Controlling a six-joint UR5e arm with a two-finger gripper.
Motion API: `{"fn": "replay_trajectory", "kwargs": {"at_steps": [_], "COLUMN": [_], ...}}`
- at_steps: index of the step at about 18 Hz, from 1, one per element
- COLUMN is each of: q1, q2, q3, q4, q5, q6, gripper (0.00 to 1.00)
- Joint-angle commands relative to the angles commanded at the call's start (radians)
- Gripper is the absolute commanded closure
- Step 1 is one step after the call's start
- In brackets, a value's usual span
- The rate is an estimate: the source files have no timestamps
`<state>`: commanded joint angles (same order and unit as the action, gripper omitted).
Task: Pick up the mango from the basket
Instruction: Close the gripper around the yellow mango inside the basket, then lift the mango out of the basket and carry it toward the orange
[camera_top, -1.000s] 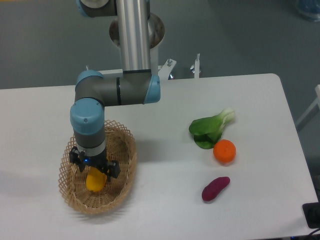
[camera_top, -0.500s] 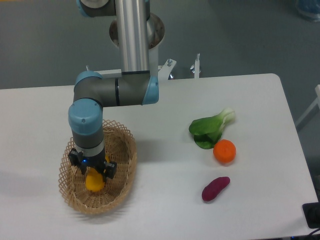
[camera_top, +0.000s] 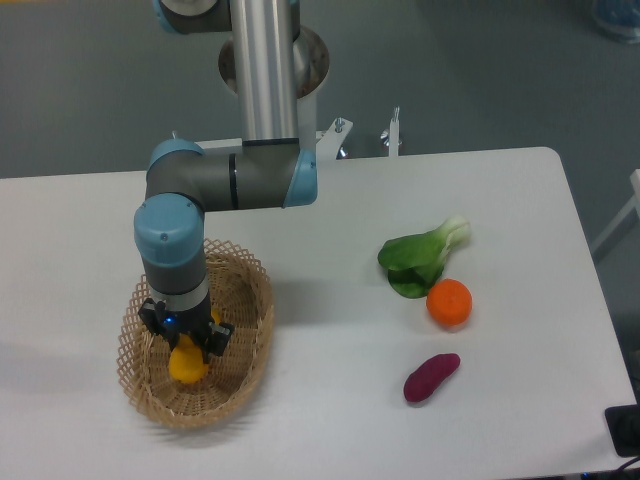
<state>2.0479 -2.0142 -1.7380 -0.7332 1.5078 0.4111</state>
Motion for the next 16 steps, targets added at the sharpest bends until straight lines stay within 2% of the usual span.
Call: {"fn": "replay_trajectory", "kwargs": {"at_steps": [6, 9, 12, 16], "q1": [0.063, 0.113, 0.162, 0.236], "q2": [0.052, 0.084, 0.114, 0.143], "q3": [0.084, 0.104, 0.106, 0.101], "q4": [-0.012, -0.014, -0.015, -0.084], "q5": [0.0, -0.003, -0.004, -0.034], "q6": [0.006, 0.011, 0.081, 0.193], "gripper": [0.5, 0.5, 0.5, 0.5]}}
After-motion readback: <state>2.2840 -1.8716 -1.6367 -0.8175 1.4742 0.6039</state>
